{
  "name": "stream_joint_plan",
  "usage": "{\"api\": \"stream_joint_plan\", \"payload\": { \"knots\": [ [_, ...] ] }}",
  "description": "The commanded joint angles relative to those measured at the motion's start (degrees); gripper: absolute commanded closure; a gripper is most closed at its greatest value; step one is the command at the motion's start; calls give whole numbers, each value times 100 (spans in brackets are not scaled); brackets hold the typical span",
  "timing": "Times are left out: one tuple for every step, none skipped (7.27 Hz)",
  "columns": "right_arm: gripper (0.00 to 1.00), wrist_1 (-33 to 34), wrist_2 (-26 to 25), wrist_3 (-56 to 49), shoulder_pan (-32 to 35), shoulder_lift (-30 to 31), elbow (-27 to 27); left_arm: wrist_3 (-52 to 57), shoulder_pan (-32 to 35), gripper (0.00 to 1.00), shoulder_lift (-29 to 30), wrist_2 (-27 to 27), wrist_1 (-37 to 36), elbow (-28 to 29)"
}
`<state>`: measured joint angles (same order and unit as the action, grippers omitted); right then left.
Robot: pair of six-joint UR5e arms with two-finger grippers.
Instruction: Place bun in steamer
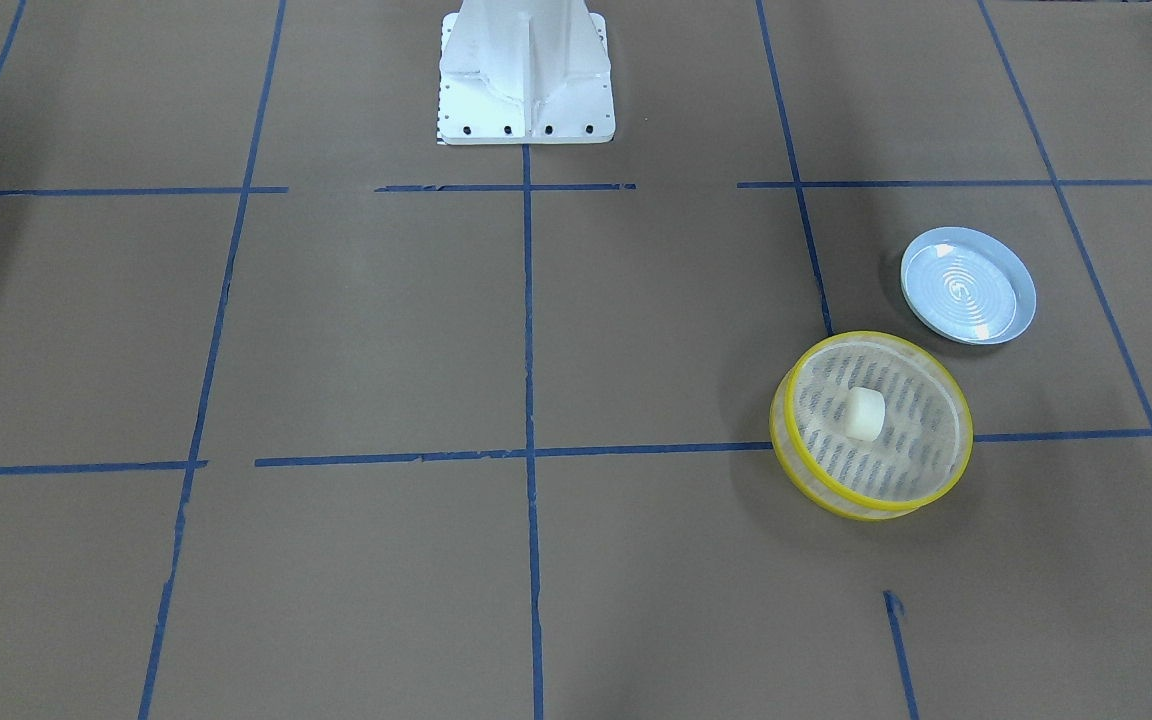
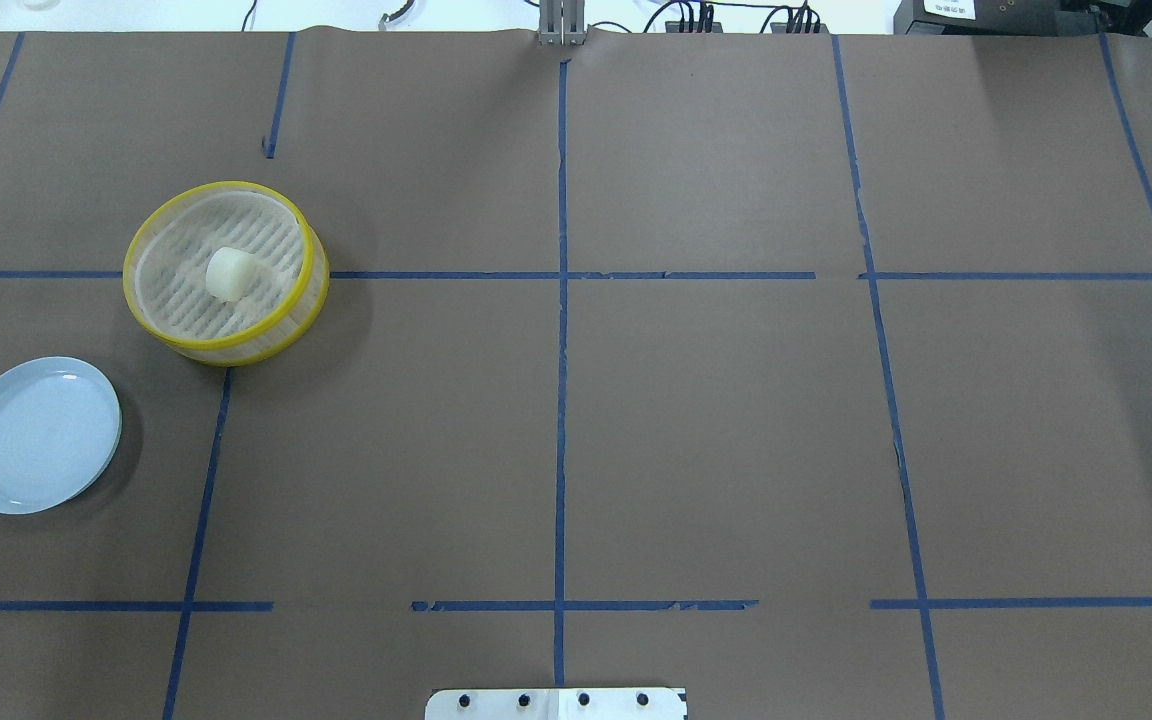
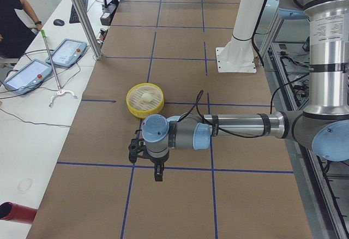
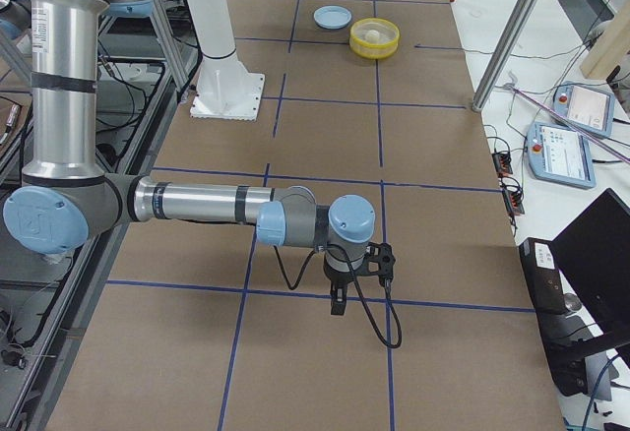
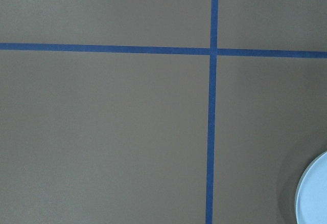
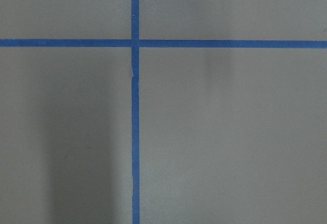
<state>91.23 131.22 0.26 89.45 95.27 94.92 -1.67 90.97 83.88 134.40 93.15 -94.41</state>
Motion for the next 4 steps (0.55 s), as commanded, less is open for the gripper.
{"api": "stream_joint_plan", "payload": {
  "knots": [
    [0,0,0,0,-6,0,0,0,9,0,-12,-2,-7,-43],
    [0,0,0,0,3,0,0,-8,9,0,5,-10,-7,-34],
    [0,0,0,0,-6,0,0,-9,9,0,14,-10,-7,-34],
    [0,0,0,0,3,0,0,0,9,0,23,-10,-7,-34]
  ]
}}
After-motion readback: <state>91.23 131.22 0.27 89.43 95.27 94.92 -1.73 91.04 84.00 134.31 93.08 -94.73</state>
